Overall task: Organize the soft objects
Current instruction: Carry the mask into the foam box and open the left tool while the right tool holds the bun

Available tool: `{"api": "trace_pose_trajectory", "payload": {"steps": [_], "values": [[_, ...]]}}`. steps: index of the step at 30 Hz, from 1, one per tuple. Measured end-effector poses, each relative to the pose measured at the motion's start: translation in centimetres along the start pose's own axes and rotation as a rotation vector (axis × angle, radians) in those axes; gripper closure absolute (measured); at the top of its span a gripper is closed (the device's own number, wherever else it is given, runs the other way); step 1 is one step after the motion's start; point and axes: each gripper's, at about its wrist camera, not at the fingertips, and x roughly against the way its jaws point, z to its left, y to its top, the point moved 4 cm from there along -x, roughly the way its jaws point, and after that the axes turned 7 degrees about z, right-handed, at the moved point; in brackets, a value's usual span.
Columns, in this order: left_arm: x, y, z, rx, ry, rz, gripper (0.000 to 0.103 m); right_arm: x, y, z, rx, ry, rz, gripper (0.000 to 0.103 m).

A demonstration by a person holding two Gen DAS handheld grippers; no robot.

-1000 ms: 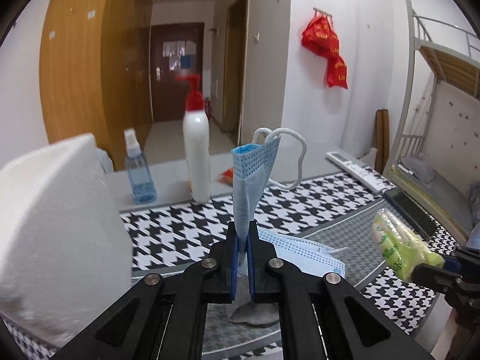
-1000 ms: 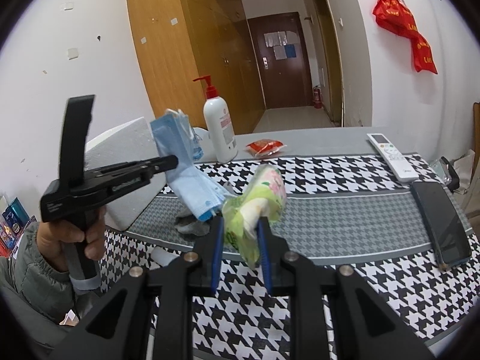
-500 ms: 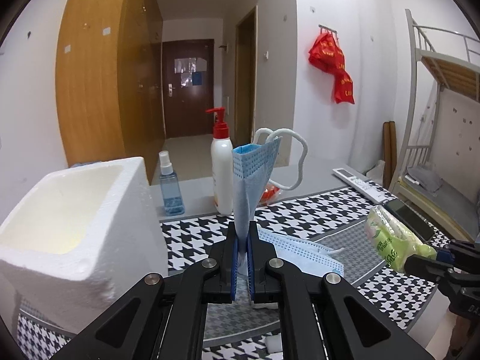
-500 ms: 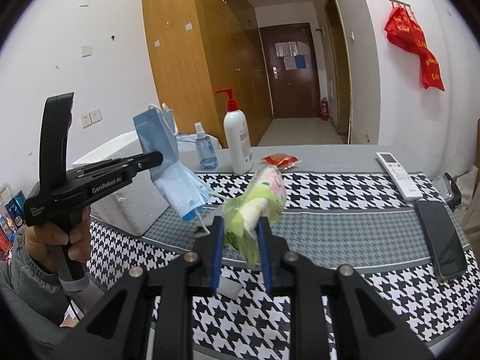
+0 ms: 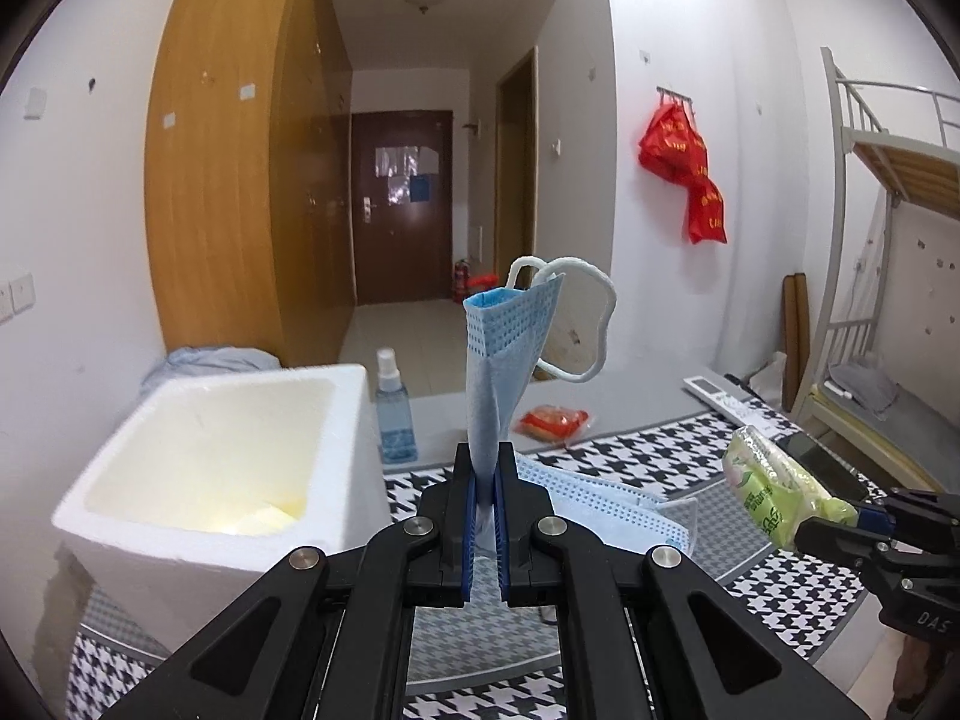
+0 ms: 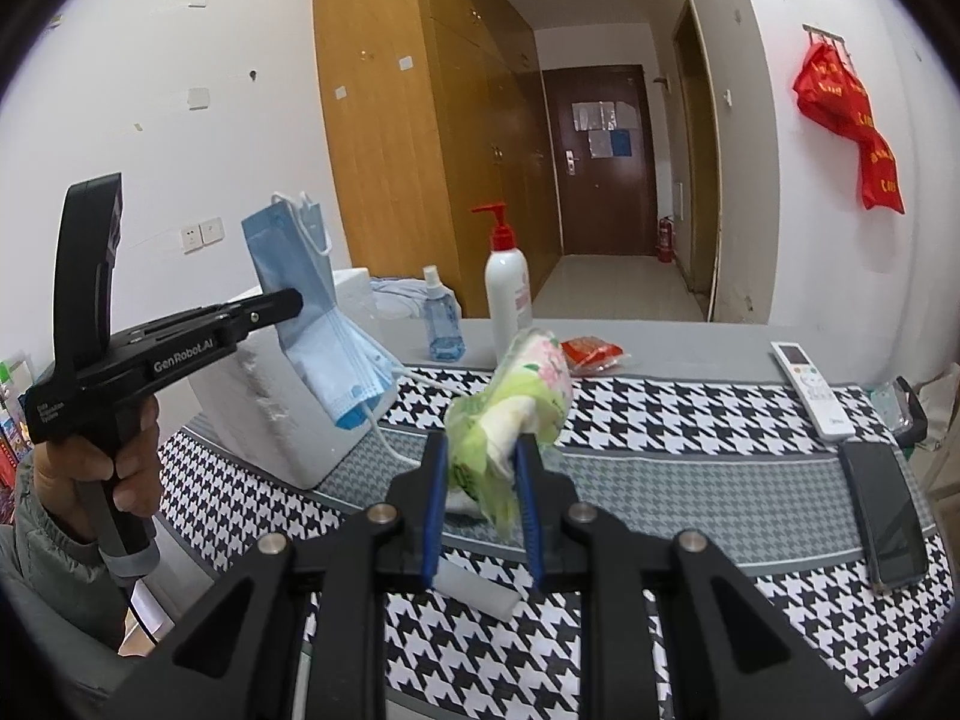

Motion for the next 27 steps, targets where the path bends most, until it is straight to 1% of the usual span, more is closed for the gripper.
{"api": "trace_pose_trajectory", "payload": {"steps": [8, 13, 18, 27], "values": [[1.8, 1.0, 1.5, -0.002, 0.045, -0.046, 0.097, 0.0, 1.0, 1.2, 0.031, 0.022, -0.027, 0.077], [2.4, 1.9, 2.7, 0.011, 0.055, -0.051, 0.097, 0.3, 1.9, 1.9, 0.056, 0.035, -0.049, 0.077], [2.8, 2.5, 3.9, 0.028, 0.080, -0.060, 0.097, 0.4, 2.9, 3.1, 0.089, 0.048, -0.069, 0.077], [3.3, 3.3, 5.8, 0.036, 0.137, -0.071, 0.097, -0.6, 3.8, 4.0, 0.114, 0.066, -0.061, 0.077]]}}
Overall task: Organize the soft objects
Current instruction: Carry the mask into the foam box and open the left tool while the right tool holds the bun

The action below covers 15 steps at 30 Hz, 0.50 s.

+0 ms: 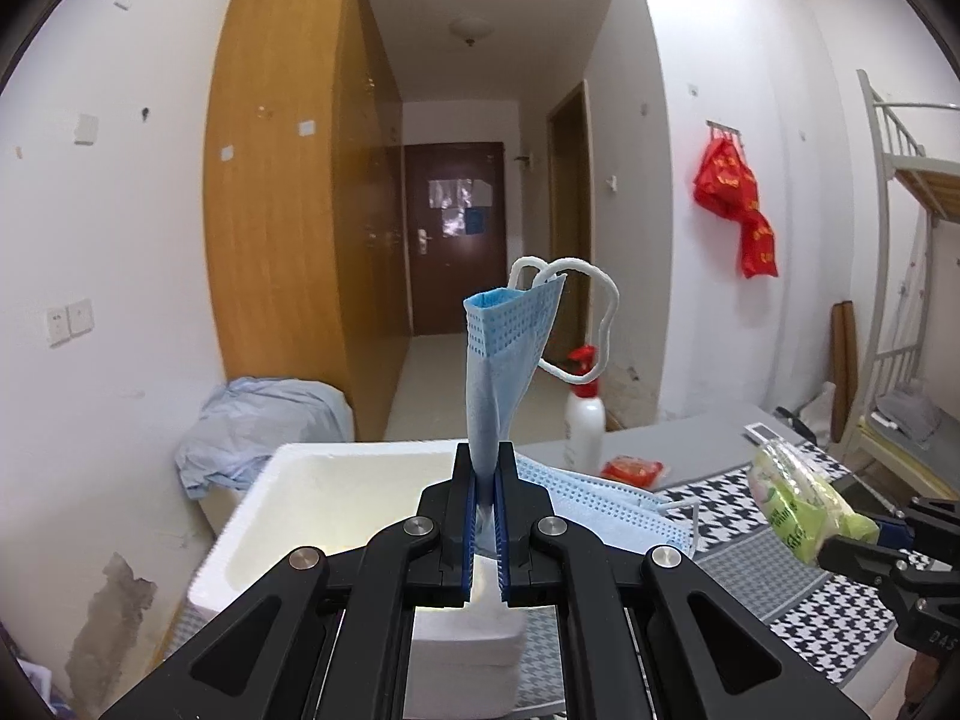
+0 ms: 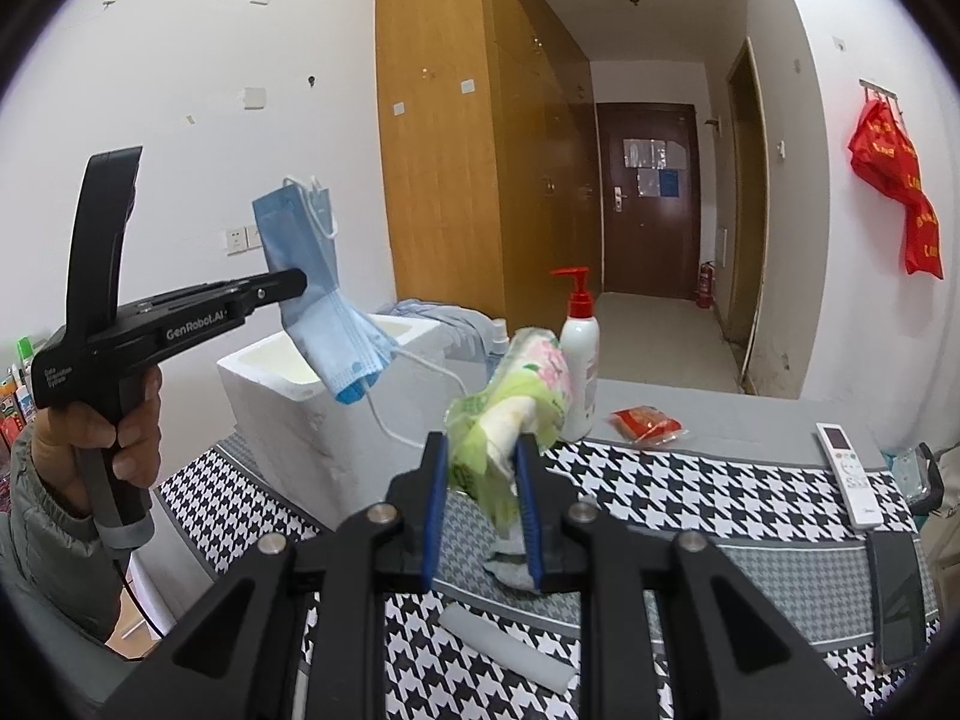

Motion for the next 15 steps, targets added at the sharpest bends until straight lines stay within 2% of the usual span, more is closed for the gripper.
{"api": "trace_pose_trajectory", "payload": {"steps": [15], "values": [[0.9, 0.1, 4.7, 0.067, 0.118, -0.009, 0.097, -1.4, 1.7, 2.8, 0.060, 0.068, -0.017, 0.077]]}}
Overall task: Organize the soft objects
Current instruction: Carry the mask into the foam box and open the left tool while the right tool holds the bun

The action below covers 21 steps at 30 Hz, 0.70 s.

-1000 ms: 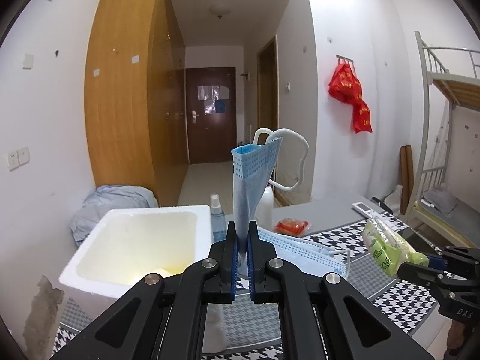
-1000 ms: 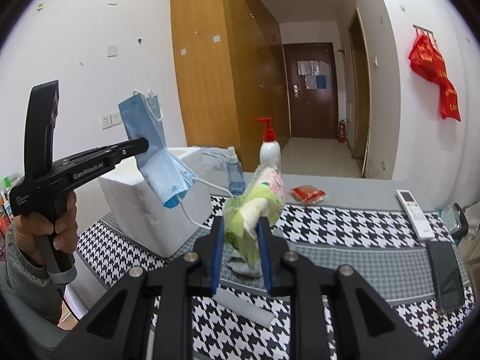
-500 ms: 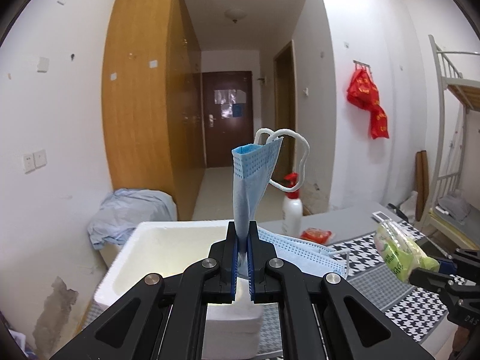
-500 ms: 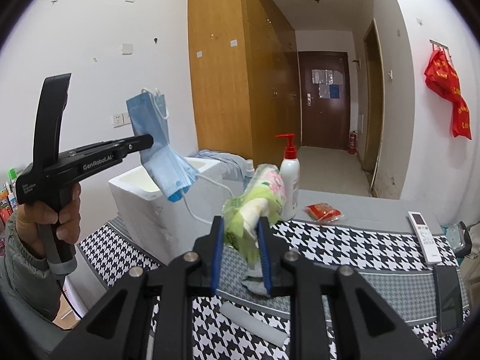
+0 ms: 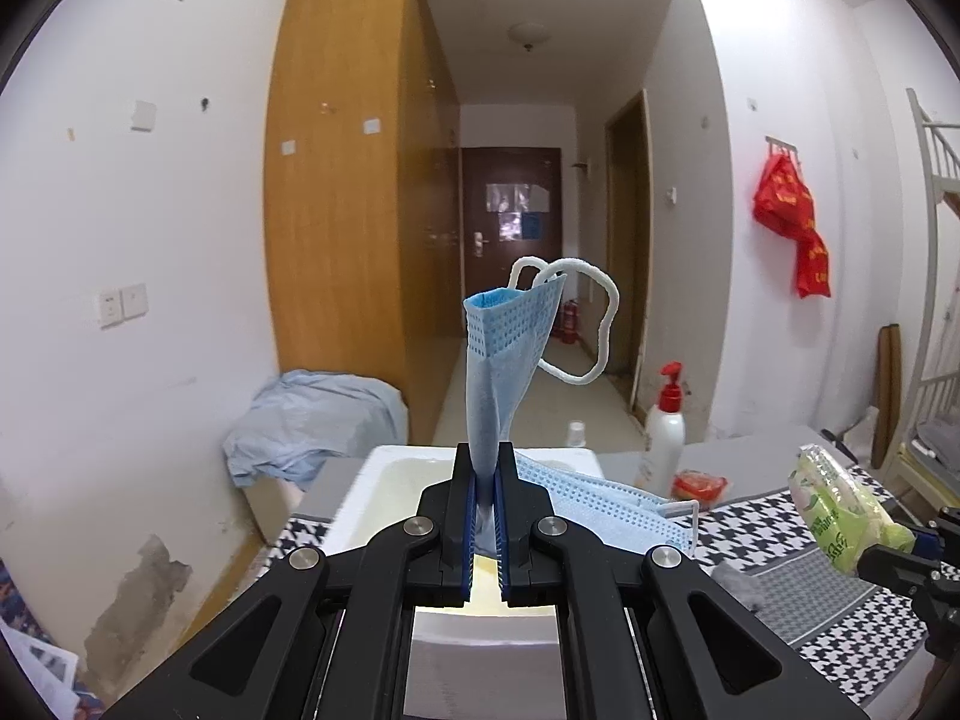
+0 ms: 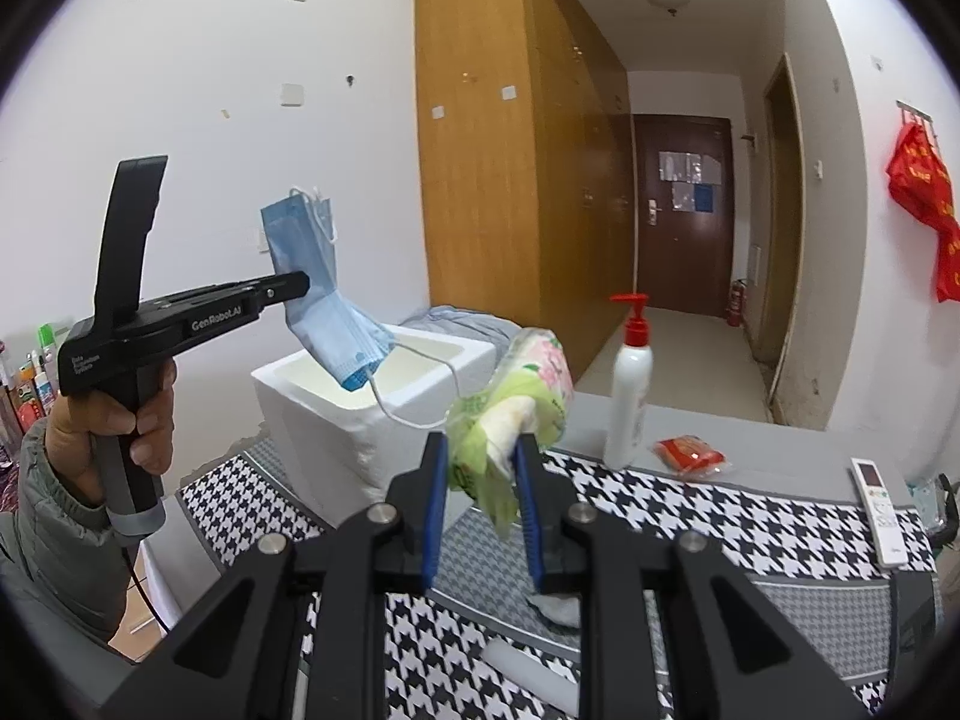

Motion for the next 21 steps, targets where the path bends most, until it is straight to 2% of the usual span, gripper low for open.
{"api": "trace_pose_trajectory", "payload": {"steps": [4, 15, 21], "values": [[0.1, 0.1, 1.1, 0.007, 0.024, -0.005, 0.097, -0.4, 0.2, 0.9, 0.016, 0.028, -0.009, 0.077], [-2.8, -0.1, 3.1, 0.028, 0.069, 0.054, 0.097, -1.1, 0.6, 2.1, 0.023, 0.050, -0.011, 0.077], [-4.4, -0.2, 3.3, 0.029, 0.062, 0.094, 0.097, -1.6, 0.9, 2.6, 0.032, 0.052, -0.004, 0.077]]}}
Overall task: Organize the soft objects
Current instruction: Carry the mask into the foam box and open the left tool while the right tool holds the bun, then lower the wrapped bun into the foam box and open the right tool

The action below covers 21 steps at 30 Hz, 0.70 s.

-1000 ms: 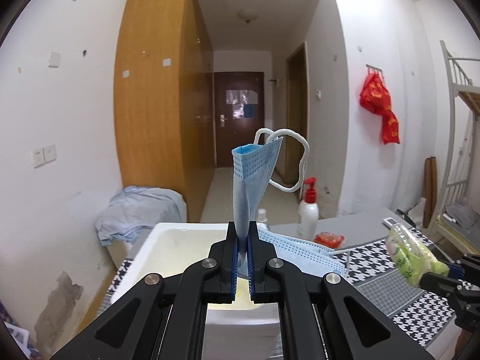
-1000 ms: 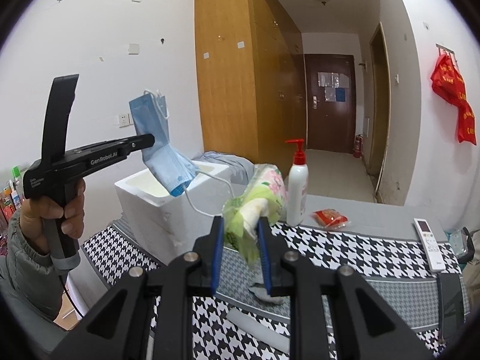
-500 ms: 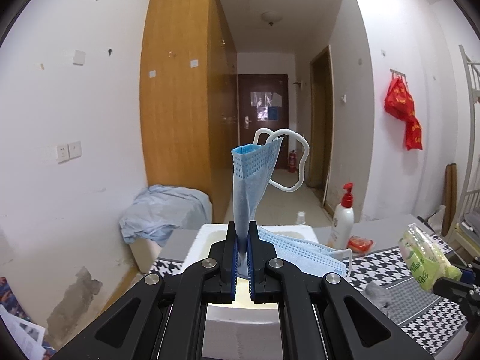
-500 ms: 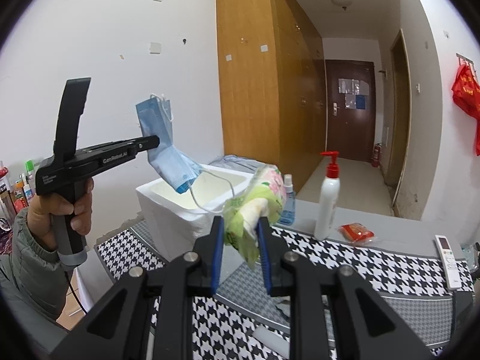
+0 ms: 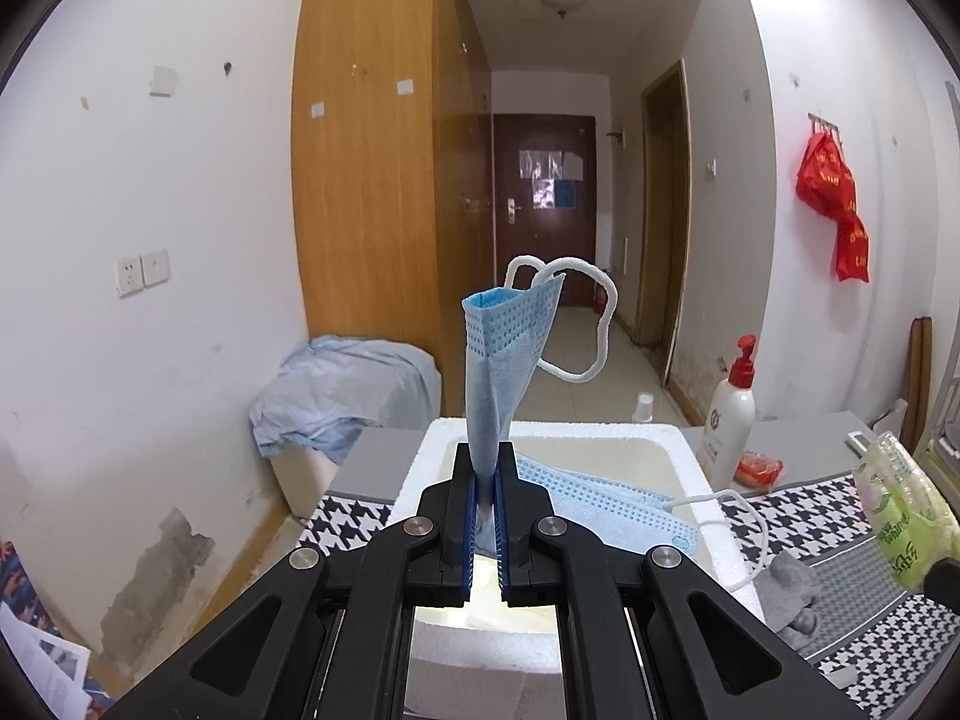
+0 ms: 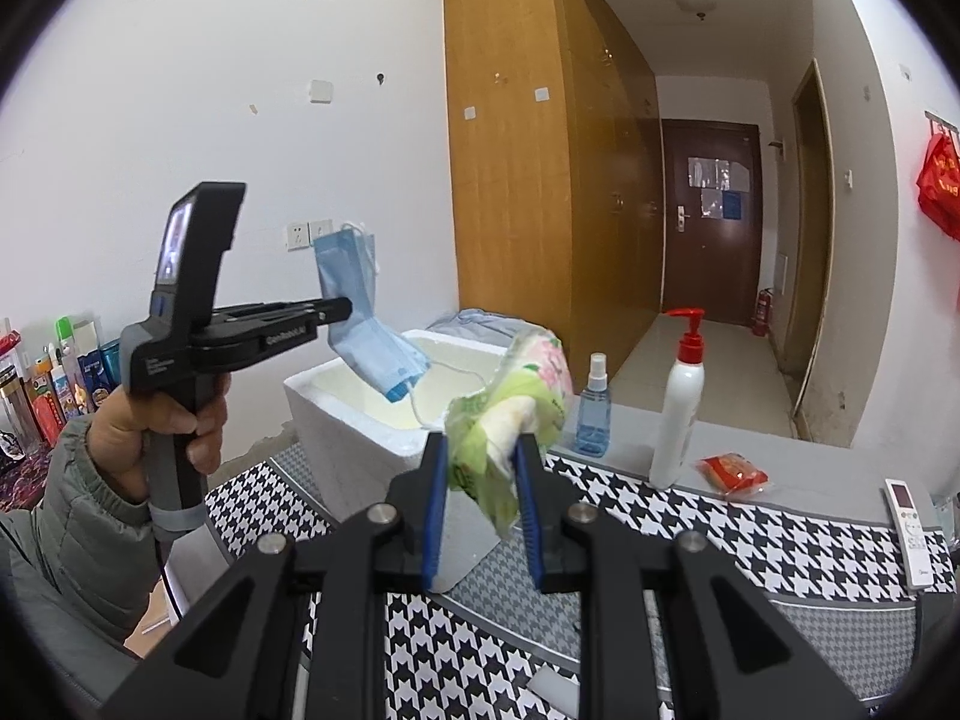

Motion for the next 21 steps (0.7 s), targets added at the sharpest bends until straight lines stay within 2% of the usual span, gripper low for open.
{"api": "trace_pose_trajectory", "payload": {"steps": [13, 14, 16, 17, 18, 21], "values": [[-3.0, -0.5, 0.1, -0.034, -0.022, 0.065, 0.095, -1.3, 0.3, 0.4, 0.010, -0.009, 0.031, 0.077], [-3.1, -0.6, 0.1, -0.037, -0.022, 0.071, 0.088, -1.4, 0.3, 0.4, 0.012, -0.013, 0.035, 0.077], [-3.1, -0.8, 0.4, -0.030, -0.023, 0.072, 0.064, -1.6, 0.4, 0.6, 0.016, -0.018, 0.041, 0.077], [-3.0, -0.9, 0.5, -0.026, -0.021, 0.070, 0.040, -1.6, 0.4, 0.6, 0.017, -0.017, 0.043, 0.077], [-2.8, -0.9, 0.7, -0.017, -0.012, 0.061, 0.023, -1.7, 0.5, 0.7, 0.018, -0.017, 0.043, 0.077], [-1.9, -1.0, 0.8, -0.022, 0.010, 0.022, 0.012, -1.8, 0.6, 0.9, 0.022, -0.014, 0.043, 0.077]]}}
